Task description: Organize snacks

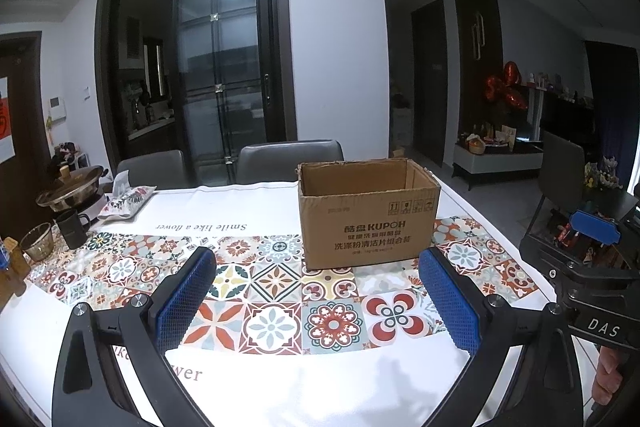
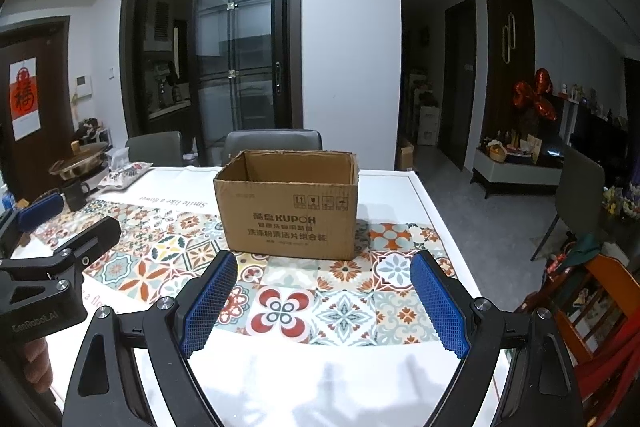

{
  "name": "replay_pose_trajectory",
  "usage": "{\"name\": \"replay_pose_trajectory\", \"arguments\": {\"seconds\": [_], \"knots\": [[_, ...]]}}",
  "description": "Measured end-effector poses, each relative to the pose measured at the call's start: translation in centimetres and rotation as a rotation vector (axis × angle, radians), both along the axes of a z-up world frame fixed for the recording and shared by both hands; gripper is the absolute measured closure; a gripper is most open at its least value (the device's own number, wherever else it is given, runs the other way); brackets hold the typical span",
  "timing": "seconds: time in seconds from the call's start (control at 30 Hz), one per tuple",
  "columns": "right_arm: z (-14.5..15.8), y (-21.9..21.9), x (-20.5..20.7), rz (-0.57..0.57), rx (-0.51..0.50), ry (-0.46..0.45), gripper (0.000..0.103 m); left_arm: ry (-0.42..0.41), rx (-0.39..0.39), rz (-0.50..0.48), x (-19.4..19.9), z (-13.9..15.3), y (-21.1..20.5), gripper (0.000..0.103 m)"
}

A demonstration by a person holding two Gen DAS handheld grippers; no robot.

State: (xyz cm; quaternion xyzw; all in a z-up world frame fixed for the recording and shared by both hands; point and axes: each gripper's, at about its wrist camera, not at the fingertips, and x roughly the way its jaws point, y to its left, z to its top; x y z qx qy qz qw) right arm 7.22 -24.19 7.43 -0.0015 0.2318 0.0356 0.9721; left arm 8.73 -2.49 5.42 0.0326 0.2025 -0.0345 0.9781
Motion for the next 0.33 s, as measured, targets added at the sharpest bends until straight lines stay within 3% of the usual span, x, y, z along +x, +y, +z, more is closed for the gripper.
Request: {"name": "replay_pose_trajectory", "arguments": {"seconds": [0.33], "knots": [[-0.15,0.1,-0.04,-0.001,0.0,0.005,0.014,0.002,0.008,0.015,-0.06,-0.33,-0.16,0.0]]}}
